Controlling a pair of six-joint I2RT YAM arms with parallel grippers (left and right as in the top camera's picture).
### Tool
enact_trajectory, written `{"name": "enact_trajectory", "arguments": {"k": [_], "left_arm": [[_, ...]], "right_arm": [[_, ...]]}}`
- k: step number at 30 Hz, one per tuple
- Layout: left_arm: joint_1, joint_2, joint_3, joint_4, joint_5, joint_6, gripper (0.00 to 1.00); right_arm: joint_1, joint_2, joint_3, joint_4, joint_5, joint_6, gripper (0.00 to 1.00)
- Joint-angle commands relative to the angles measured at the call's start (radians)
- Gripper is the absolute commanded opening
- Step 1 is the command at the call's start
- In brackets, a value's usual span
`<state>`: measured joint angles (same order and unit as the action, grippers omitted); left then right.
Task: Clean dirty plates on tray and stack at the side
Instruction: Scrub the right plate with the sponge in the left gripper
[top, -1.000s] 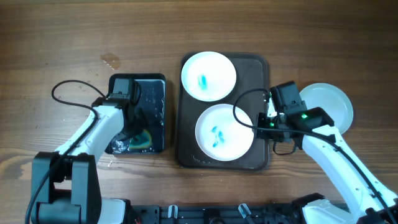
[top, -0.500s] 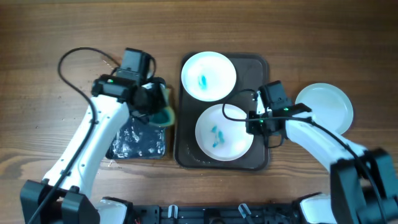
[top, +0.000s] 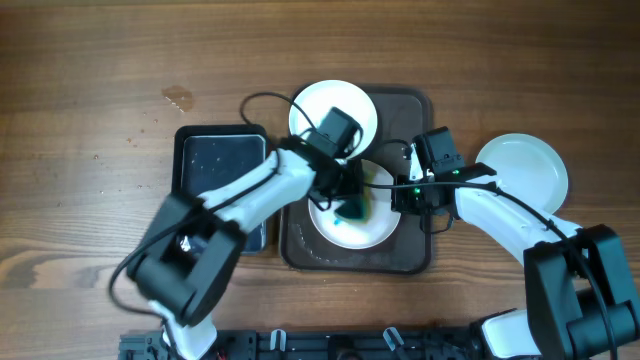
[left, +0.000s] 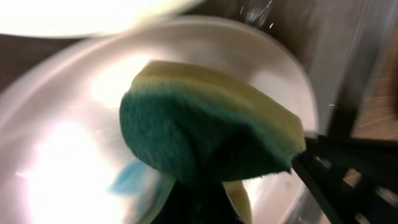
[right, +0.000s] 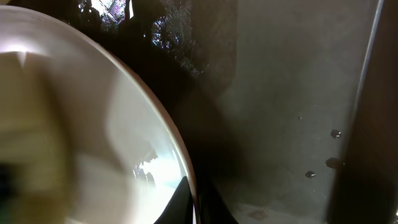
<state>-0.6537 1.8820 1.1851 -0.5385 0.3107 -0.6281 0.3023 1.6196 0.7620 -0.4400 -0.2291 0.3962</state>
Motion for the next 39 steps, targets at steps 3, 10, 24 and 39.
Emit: {"name": "enact_trajectory", "arguments": {"k": [3, 10, 24, 39], "left_arm": [[-0.016, 0.089, 0.008, -0.051, -0.118, -0.043, 0.04], [0.026, 0.063, 0.061, -0.299, -0.589, -0.038, 0.04], [-0.079, 0.092, 0.028, 0.019, 0.090, -0.036, 0.04], [-0.036, 0.069, 0.023, -0.203, -0.211, -0.092, 0.04]], "right_arm": [[0.003, 0.058, -0.021, -0.017, 0.038, 0.023, 0.04], [0.003, 0.058, -0.021, -0.016, 0.038, 0.023, 0.04], [0.003, 0.058, -0.021, -0.024, 0.038, -0.004, 0.04], [0.003, 0.058, -0.021, -0.031, 0.038, -0.004, 0.04]]}}
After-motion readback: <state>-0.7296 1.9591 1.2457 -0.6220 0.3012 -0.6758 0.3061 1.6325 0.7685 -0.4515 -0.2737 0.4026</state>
